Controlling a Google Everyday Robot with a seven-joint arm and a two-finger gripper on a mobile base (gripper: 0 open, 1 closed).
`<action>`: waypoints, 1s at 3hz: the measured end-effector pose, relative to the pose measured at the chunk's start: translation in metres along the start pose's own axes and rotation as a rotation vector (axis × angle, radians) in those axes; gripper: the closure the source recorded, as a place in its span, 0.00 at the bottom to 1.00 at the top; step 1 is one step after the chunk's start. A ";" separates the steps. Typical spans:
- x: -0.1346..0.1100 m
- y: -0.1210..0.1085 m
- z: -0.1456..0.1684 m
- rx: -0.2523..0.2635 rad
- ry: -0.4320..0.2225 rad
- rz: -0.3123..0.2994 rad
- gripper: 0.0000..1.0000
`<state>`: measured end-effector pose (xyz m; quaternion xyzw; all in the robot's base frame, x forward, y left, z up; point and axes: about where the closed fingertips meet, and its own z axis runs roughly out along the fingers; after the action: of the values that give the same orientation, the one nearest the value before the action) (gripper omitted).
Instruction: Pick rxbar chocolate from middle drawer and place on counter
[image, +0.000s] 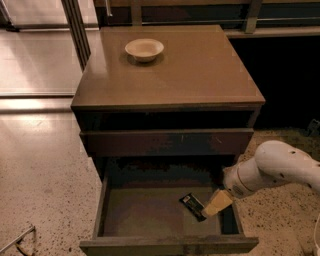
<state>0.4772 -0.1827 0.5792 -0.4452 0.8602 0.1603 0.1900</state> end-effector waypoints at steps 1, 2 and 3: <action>0.005 0.000 0.005 -0.007 -0.005 0.001 0.00; 0.025 0.004 0.035 -0.026 -0.046 -0.008 0.00; 0.033 0.006 0.063 -0.038 -0.153 -0.057 0.00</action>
Offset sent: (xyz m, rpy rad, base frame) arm -0.0179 -0.0043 -0.0879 0.1051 -0.0516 0.0279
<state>0.4667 -0.1745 0.5094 -0.4595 0.8270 0.2048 0.2510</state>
